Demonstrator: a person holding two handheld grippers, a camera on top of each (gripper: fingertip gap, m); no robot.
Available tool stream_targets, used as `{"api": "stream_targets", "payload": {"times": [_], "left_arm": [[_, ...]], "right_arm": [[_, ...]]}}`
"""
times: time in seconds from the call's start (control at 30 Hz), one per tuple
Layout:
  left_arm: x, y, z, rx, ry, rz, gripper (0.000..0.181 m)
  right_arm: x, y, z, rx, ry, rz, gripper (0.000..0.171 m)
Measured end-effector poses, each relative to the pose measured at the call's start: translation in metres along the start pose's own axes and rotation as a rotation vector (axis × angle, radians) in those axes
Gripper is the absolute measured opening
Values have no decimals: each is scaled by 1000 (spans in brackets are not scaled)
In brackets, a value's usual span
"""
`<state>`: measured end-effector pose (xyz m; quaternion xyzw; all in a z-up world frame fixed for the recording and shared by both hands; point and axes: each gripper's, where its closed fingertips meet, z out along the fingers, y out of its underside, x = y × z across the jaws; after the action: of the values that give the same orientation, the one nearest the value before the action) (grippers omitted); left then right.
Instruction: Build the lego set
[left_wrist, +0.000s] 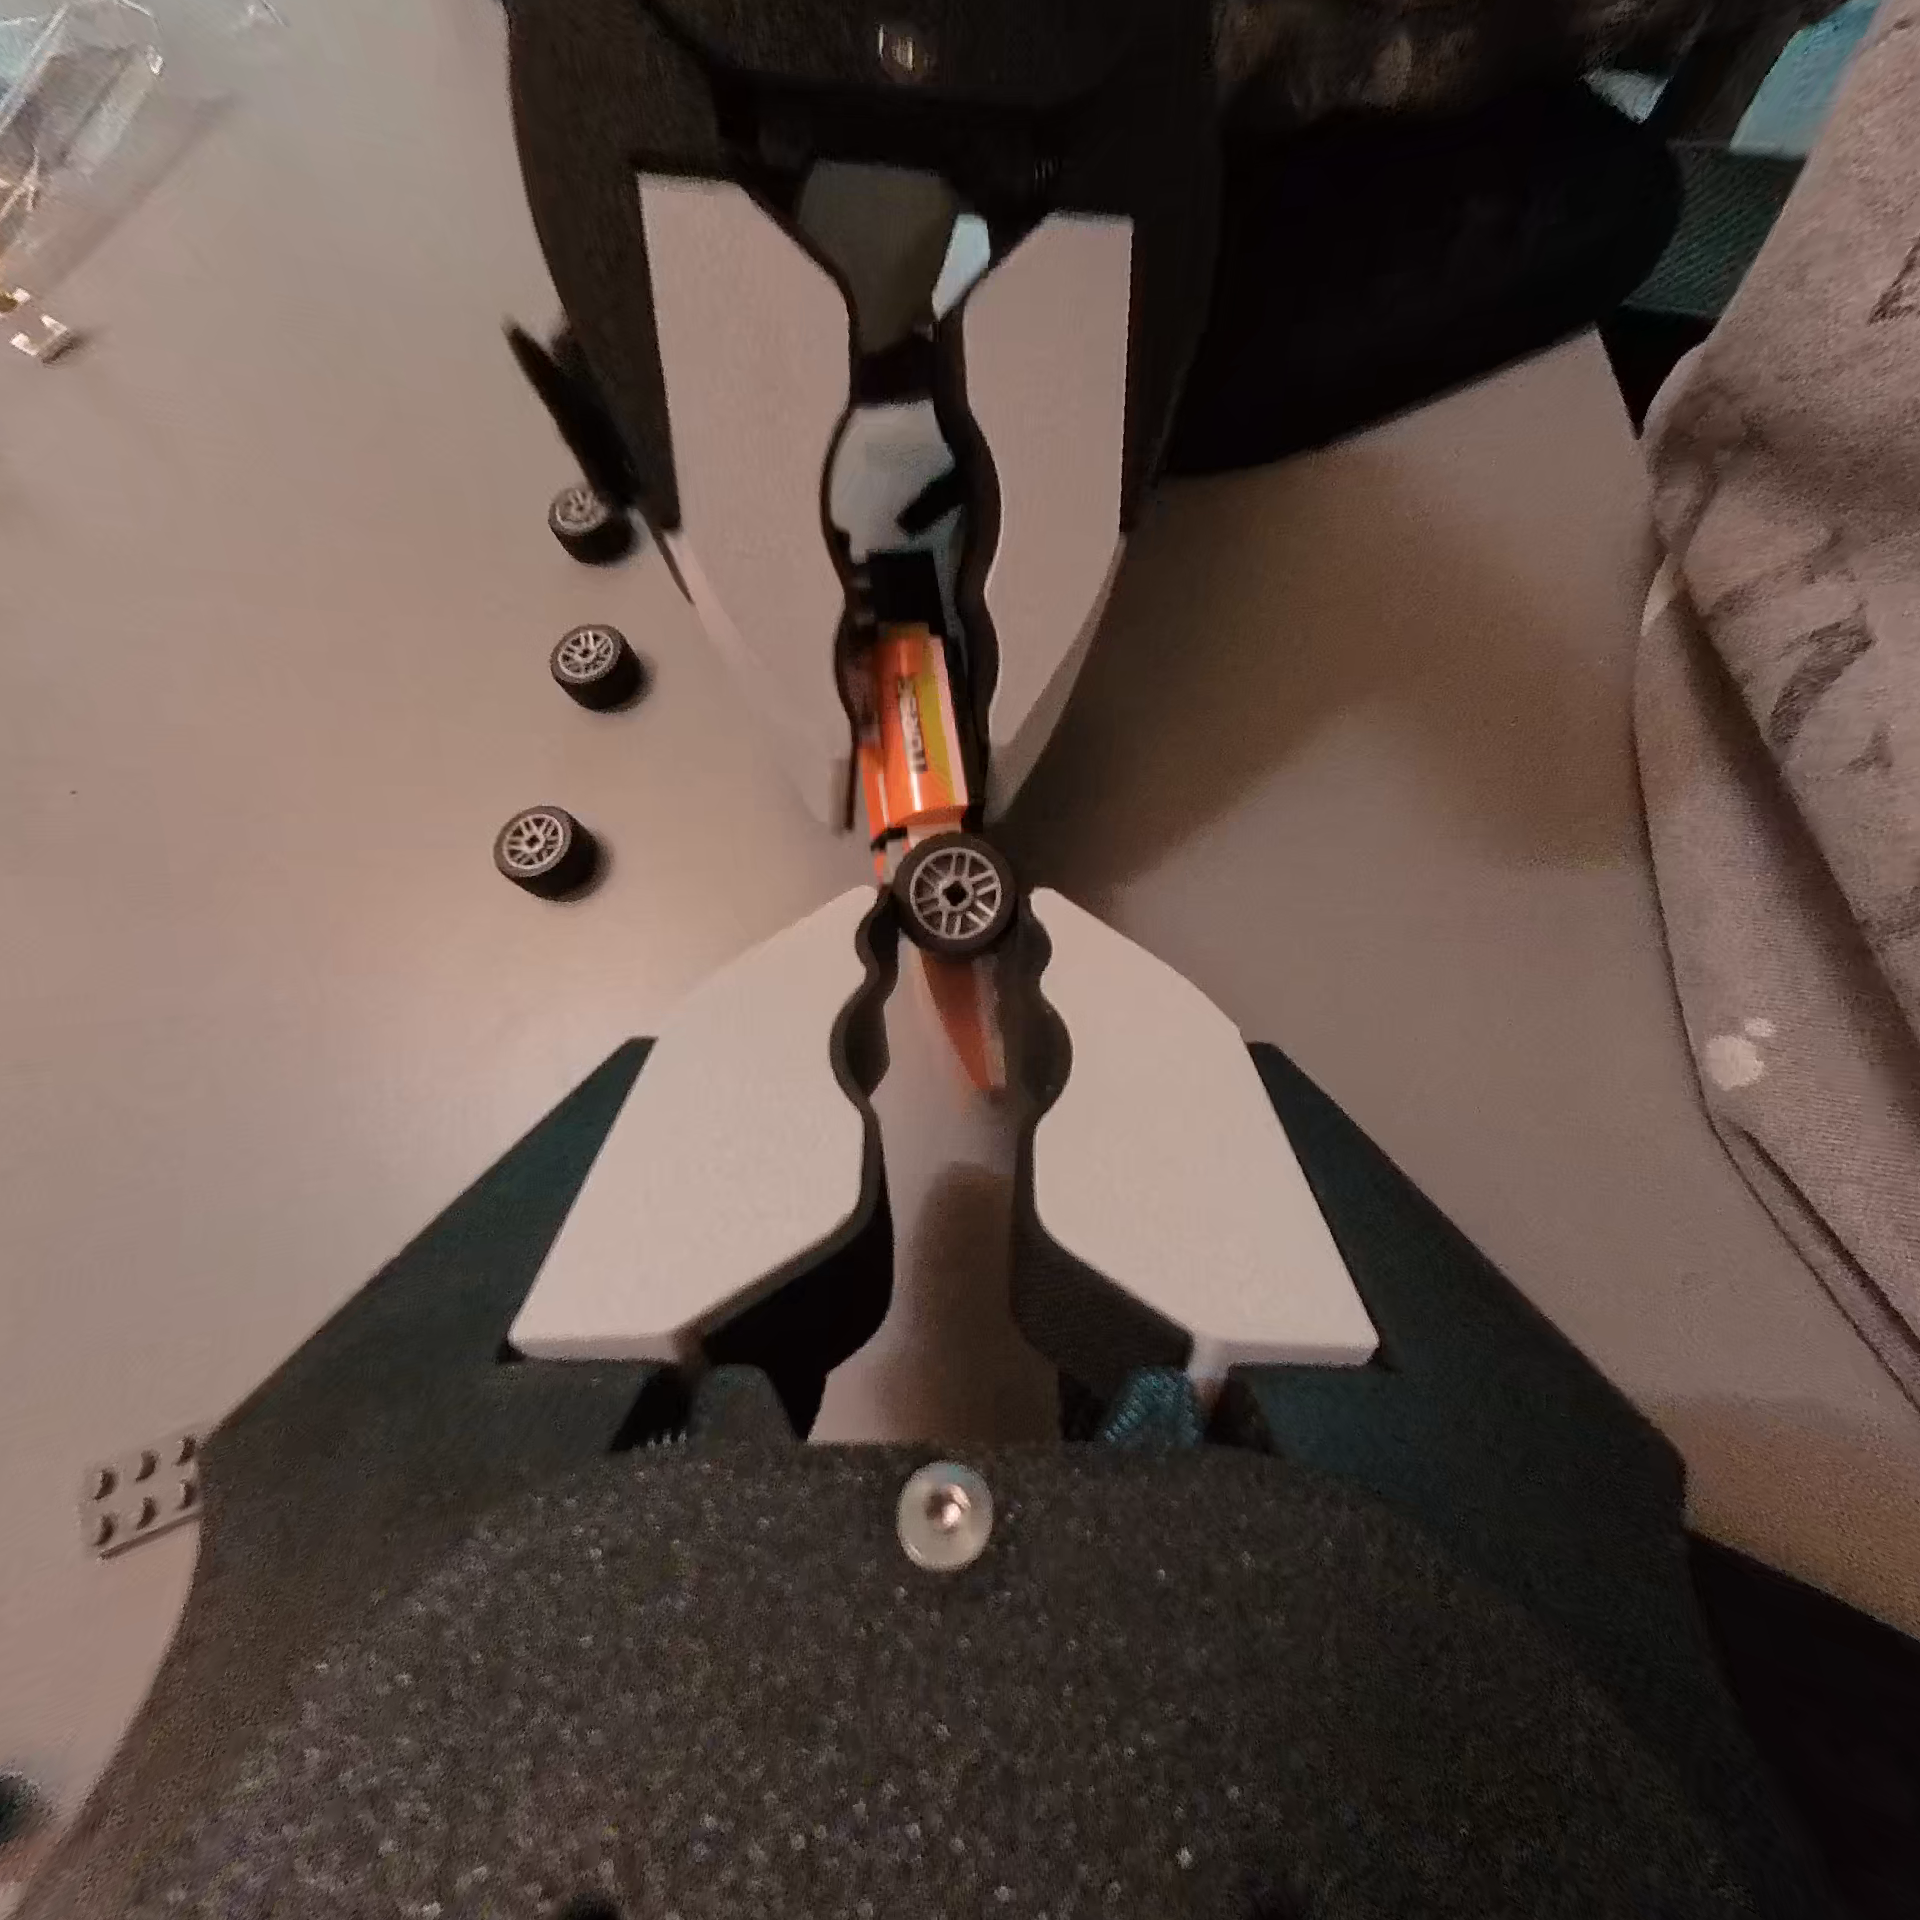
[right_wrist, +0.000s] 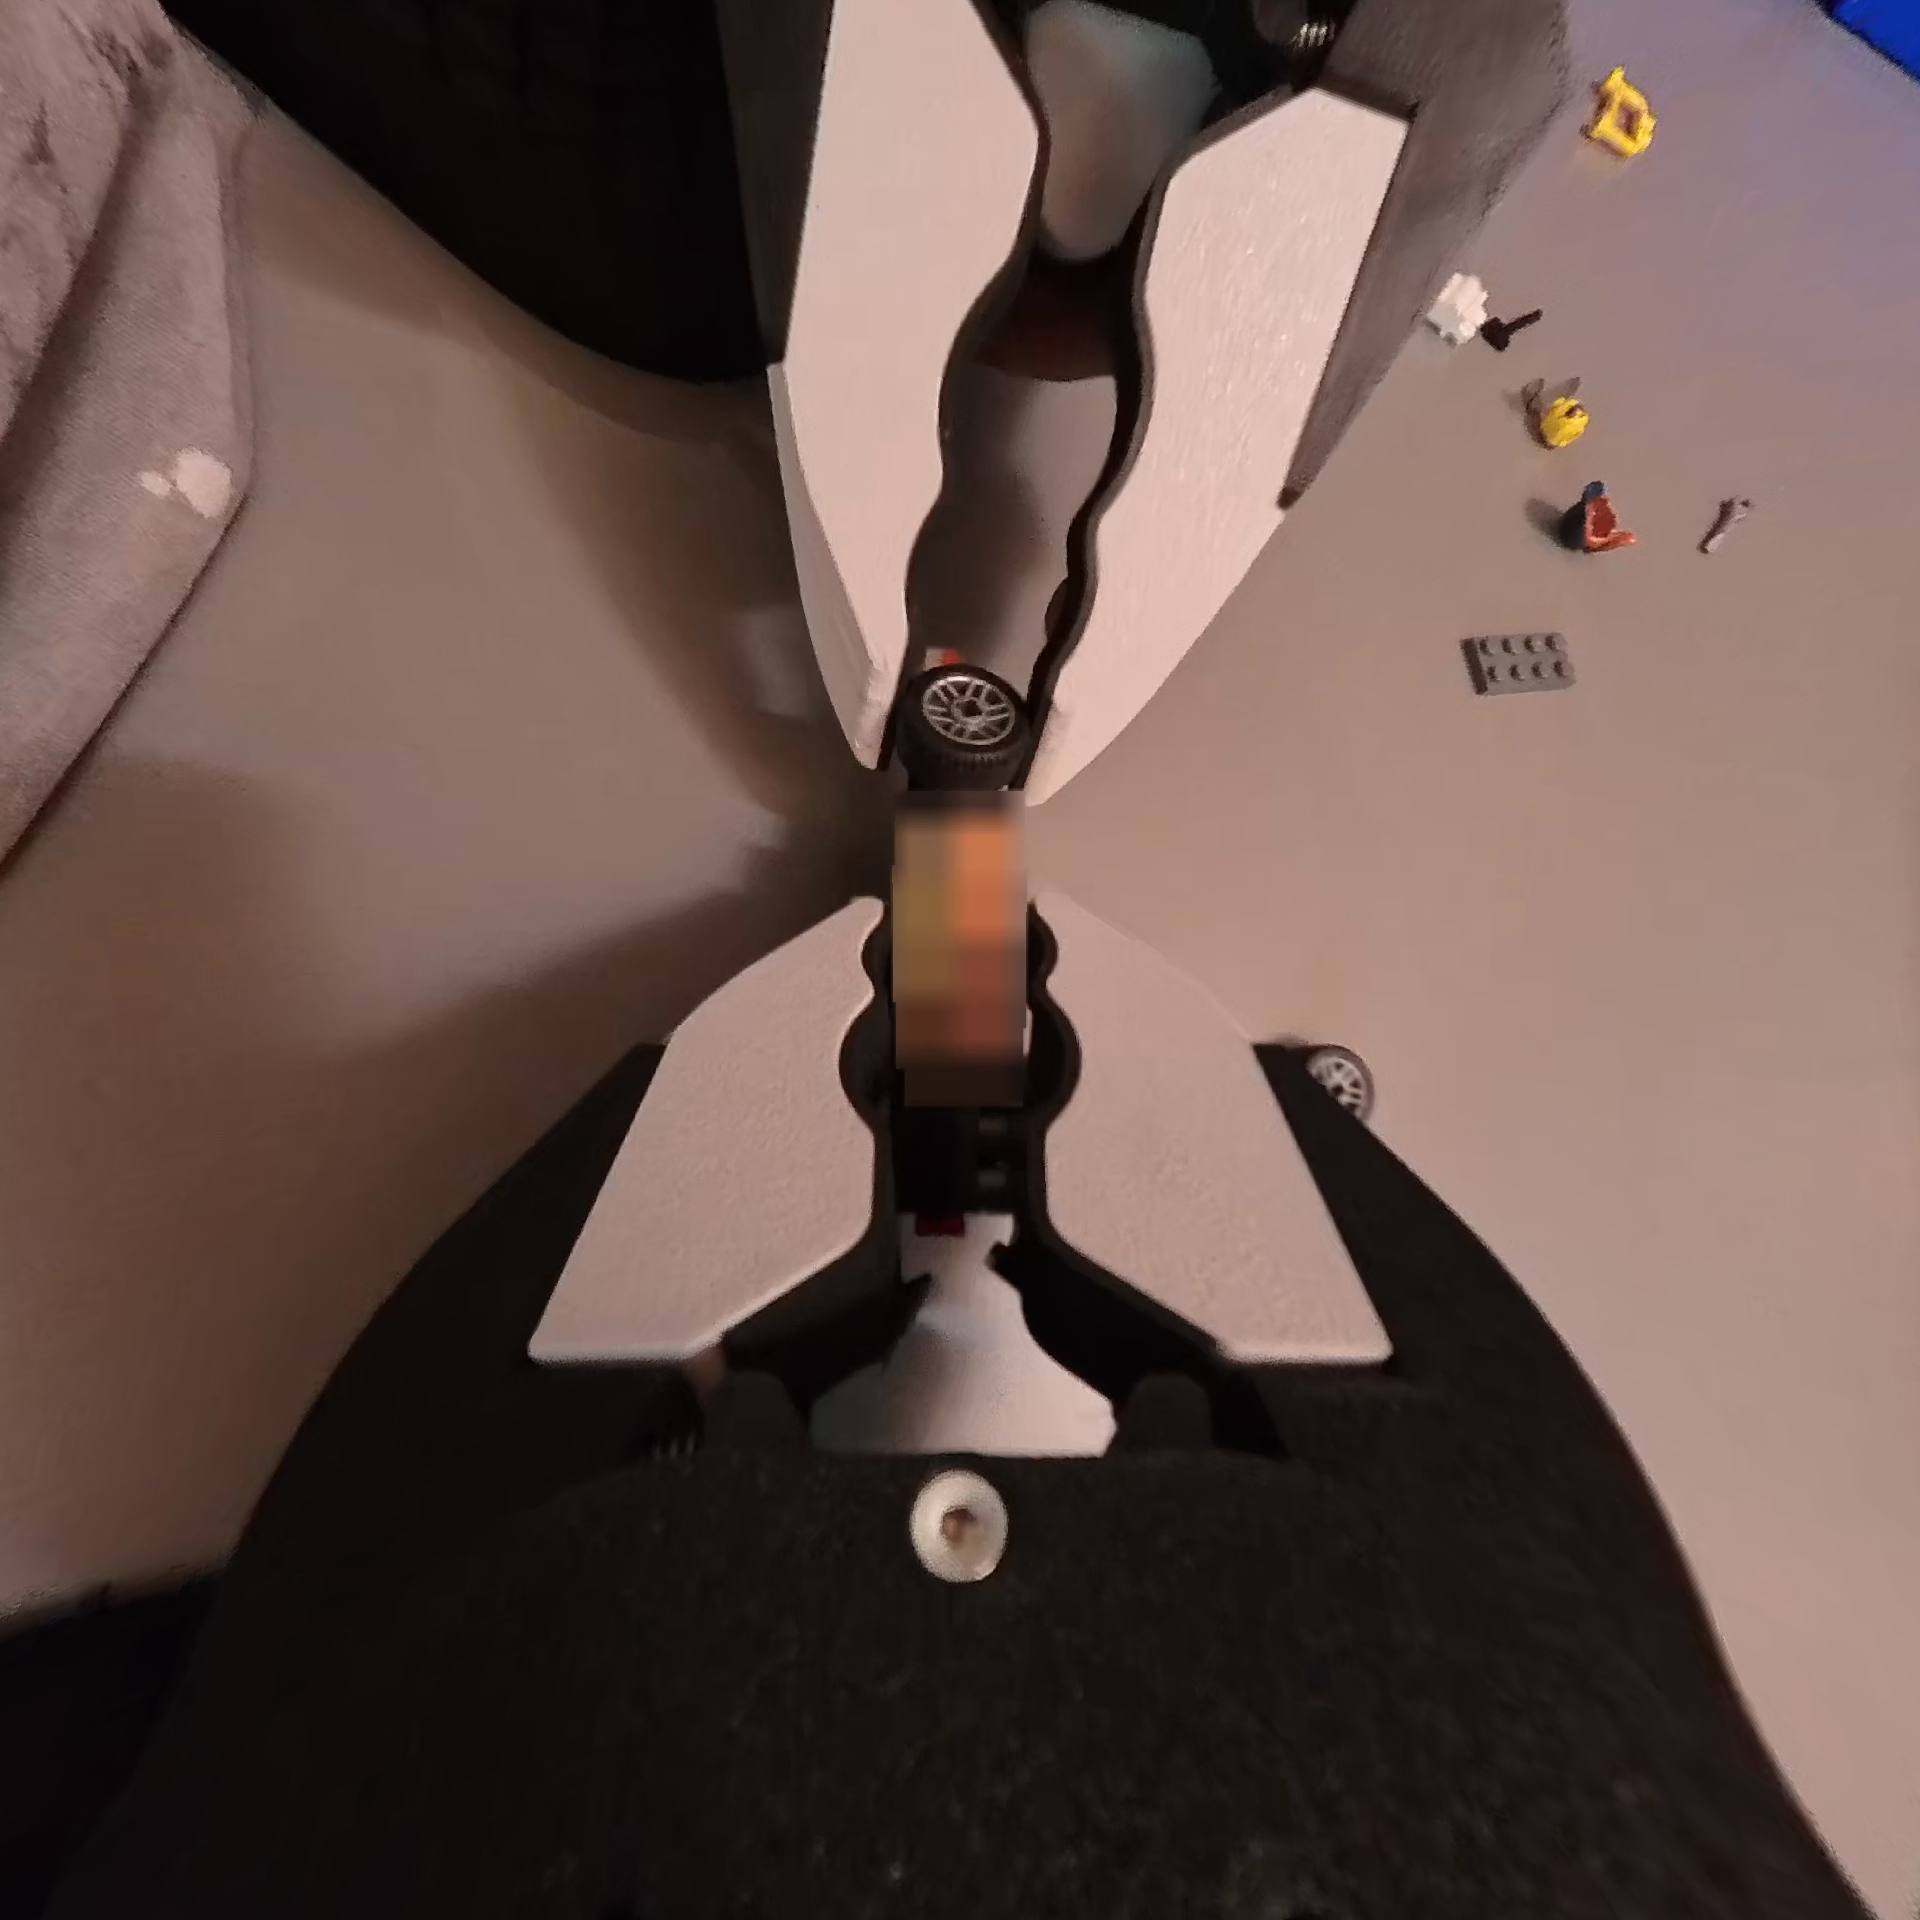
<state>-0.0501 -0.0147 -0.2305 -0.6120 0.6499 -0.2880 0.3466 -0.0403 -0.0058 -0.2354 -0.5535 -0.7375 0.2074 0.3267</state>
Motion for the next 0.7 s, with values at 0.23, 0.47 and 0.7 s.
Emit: {"api": "stream_targets", "payload": {"times": [0.23, 0.47, 0.7], "left_arm": [[-4, -1, 2, 7, -10, -6, 21], [-8, -3, 3, 8, -46, 17, 21], [-8, -5, 2, 33, -35, -7, 22]], "right_arm": [[-2, 5, -2, -83, 27, -58, 24], [-1, 3, 2, 10, -13, 40, 21], [-8, 1, 1, 88, -150, 260, 20]]}}
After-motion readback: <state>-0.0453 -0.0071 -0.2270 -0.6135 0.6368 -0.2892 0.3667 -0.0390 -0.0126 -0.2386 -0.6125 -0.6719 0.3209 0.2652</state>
